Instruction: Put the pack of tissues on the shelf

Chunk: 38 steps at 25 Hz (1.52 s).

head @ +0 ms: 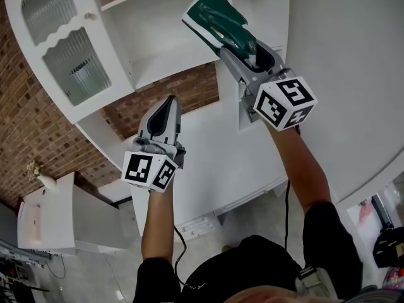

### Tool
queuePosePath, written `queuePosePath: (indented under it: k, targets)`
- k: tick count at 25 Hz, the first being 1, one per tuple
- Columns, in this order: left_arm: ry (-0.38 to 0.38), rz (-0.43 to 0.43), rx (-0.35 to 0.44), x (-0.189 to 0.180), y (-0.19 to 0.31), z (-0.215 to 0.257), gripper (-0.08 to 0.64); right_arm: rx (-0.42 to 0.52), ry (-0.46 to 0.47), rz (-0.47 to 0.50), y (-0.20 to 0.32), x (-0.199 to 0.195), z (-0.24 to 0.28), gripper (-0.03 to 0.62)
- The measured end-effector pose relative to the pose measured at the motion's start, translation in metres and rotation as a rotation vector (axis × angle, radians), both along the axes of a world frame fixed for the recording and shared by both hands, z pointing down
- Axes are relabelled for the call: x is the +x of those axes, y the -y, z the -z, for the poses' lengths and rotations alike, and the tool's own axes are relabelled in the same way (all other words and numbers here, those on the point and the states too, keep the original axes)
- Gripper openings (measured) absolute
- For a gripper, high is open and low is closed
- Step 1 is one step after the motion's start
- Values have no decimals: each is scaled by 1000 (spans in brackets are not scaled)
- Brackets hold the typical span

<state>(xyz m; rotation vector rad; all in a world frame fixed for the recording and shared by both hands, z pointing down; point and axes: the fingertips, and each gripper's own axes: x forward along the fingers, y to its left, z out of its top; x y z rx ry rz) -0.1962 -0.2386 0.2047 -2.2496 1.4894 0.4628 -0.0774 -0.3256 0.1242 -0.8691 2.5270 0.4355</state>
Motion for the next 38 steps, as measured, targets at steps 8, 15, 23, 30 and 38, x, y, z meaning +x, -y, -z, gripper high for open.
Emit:
queuePosePath:
  k: [8,15,23,30,38]
  targets:
    - [12,-26,13,-17,52,17,-3,-17,-4,-36,69,-23,60,247]
    - [24,-1,19,-18,99,25,-3,22,-49,-75,122,-35,112,249]
    - [18,-6,33,-22,142,35,-3,-15,-105,-101,183,-52,171,249]
    - [35,-49,30,-35,157,39,-3,-63,-177,-144,209,-80,205,252]
    - [53,-90,58,-48,161,53,-3,-109,-272,-229,231,-107,222,253]
